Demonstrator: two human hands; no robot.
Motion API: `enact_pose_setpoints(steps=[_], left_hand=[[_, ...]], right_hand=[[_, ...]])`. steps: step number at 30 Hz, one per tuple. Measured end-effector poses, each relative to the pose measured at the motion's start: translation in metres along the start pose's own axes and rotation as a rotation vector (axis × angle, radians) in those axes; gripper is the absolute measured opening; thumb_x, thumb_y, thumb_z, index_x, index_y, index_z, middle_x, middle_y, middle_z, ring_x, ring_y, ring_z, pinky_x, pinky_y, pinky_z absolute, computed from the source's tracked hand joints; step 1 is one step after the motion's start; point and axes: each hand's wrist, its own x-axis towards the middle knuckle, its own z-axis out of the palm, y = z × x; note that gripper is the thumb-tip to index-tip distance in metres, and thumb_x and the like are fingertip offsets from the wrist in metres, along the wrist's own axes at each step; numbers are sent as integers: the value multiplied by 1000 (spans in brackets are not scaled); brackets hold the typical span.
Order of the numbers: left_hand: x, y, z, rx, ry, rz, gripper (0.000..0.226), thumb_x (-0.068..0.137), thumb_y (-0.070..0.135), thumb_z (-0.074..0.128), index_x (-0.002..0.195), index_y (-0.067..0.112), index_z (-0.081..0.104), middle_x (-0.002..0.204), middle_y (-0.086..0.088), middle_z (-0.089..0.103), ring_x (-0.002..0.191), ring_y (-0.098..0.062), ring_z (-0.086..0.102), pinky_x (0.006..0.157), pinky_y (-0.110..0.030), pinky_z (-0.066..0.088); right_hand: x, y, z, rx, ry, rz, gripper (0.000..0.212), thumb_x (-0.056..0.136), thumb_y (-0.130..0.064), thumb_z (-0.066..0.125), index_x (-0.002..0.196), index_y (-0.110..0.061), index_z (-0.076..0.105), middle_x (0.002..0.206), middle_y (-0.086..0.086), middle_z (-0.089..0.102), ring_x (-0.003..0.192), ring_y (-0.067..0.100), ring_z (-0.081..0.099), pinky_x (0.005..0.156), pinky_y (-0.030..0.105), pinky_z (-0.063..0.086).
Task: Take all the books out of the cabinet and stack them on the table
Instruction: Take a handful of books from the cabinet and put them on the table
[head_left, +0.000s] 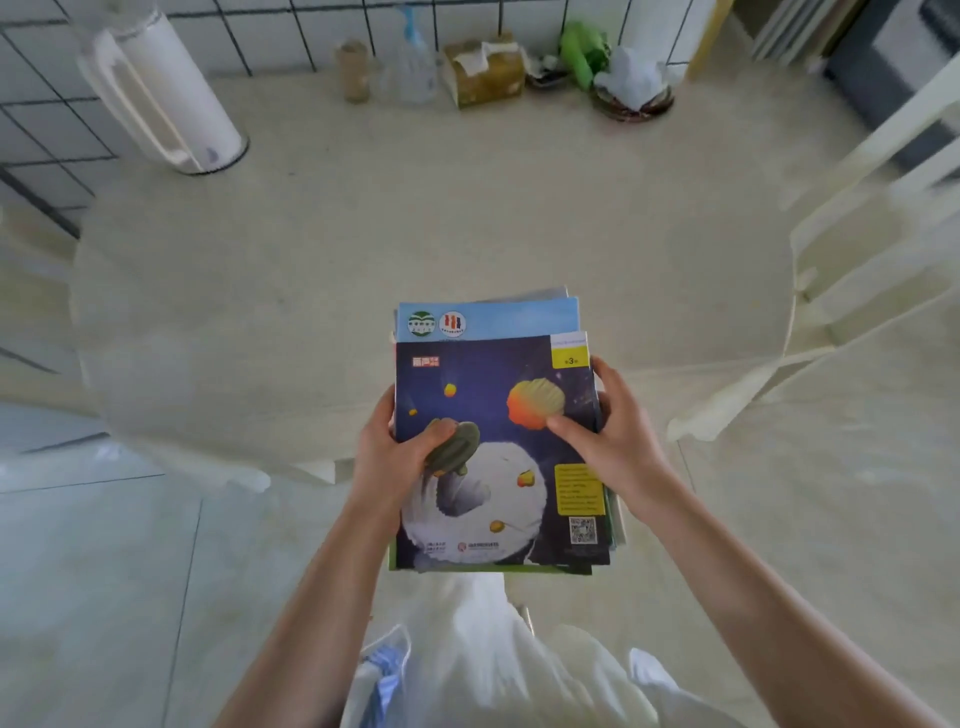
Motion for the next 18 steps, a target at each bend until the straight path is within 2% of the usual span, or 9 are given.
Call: enact_pose_setpoints(steps=[3,6,11,14,18], left_hand=[[43,14,-15,-23,21,-11,40,78,1,75,112,17,62,97,-3,75,82,-21,74,66,-36,61],[88,32,-34,-83,20,-20,43,79,-3,74,116,12,58,96,-8,75,80,-24,74,63,-36,60],[159,72,-71,-82,23,15,53,78,-7,73,121,13,50,92,-4,74,74,-16,73,55,-26,56],[189,84,-88,-65,9,44,59,77,-8,74,124,14,47,97,-9,73,78,-20,73,59,-29,57],[218,89,-104,-2,10,87,56,75,-8,75,109,26,48,94,-8,72,78,-18,72,65,-33,58]], right_hand=[[46,-12,24,2,-16,-18,72,76,-1,75,137,-22,43,106,4,71,92,14,70,83,36,56],[92,-31,52,3,-15,-17,75,74,-3,77,136,-27,42,104,2,71,92,14,70,84,38,56],[152,-73,95,100,-61,24,78,72,4,77,133,-31,43,105,-4,69,91,7,69,75,23,55],[179,-88,112,70,-96,-5,63,70,5,78,124,-18,55,107,-2,70,95,13,69,80,29,56],[203,-101,130,47,-110,-33,58,68,9,77,118,-14,58,104,-3,70,87,5,68,70,17,52]])
